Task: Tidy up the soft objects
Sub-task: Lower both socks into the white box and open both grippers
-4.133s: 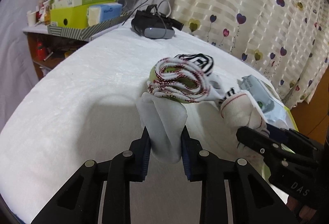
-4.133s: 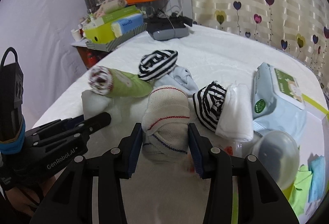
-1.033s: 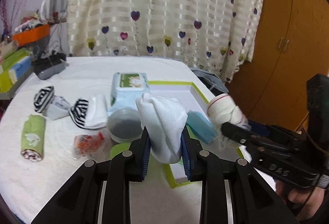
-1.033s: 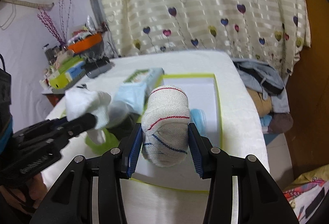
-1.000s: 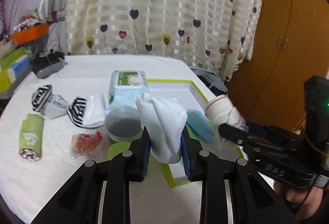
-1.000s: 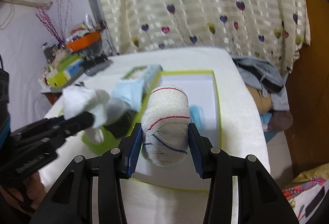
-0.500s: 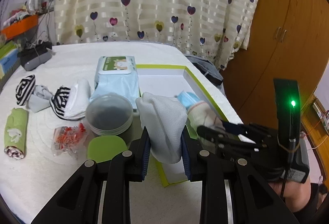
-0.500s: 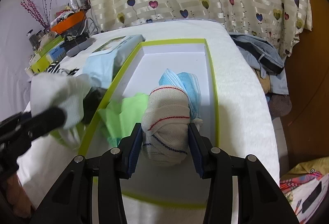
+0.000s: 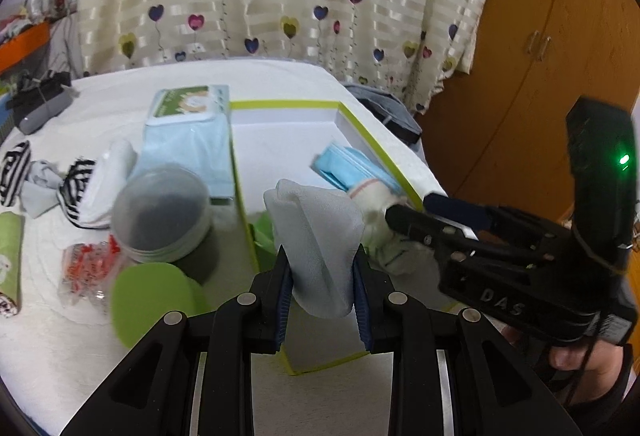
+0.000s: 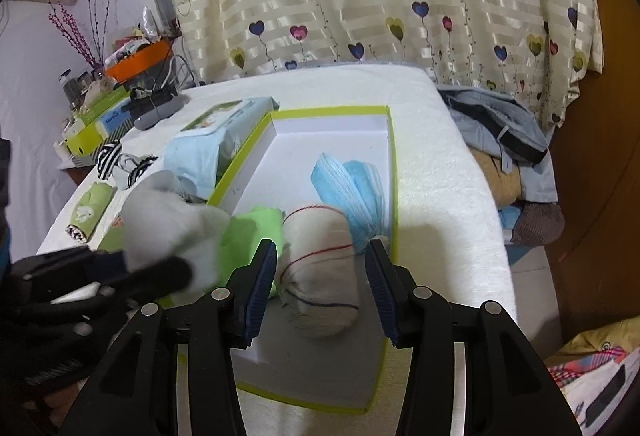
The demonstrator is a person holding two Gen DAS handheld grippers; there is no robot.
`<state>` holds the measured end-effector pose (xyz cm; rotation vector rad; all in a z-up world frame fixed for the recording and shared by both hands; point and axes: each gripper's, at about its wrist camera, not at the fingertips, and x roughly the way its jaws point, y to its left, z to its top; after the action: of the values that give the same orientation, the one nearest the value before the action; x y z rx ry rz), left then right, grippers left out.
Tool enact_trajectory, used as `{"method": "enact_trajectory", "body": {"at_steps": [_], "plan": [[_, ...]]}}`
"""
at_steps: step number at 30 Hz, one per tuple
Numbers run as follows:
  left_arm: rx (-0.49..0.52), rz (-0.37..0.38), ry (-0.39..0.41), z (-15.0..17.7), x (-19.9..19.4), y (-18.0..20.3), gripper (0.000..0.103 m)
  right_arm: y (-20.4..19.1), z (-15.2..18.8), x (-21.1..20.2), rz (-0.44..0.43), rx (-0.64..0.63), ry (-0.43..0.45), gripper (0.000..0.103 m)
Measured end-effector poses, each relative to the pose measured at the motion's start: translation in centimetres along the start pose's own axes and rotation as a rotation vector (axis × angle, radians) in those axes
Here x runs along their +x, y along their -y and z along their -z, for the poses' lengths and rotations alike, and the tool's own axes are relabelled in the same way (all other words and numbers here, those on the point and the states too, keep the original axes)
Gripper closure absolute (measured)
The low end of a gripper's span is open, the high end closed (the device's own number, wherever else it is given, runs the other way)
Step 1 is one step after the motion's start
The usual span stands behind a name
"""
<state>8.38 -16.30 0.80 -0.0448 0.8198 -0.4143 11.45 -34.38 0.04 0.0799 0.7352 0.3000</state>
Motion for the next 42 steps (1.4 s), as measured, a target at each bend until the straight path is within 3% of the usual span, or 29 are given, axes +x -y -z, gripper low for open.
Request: {"method": "enact_trajectory", "body": {"at_steps": [8,15,27,42], "plan": [[0.025,0.015,-0.052,0.2,1.8,1.0,0.072,0.9,-0.1,-0.6,0.005,0.019,0.012,0.056],[0.031,0.035,-0.024,-0.1,1.3,1.3,0.060,1.0,0.0,-1.2,0.014,0.014,0.024,0.055],[0.027,0.035,0.039,0.2,-1.8,1.2,0.059,-0.2,0.2,-3.2,0.033,0.002,0.042,0.055],[-0.034,-0.032,0.129,1.7,-7.0,-1.9,0.059,-4.8,0.8,-5.6,0.008,-0.071,0.073,0.056]]}}
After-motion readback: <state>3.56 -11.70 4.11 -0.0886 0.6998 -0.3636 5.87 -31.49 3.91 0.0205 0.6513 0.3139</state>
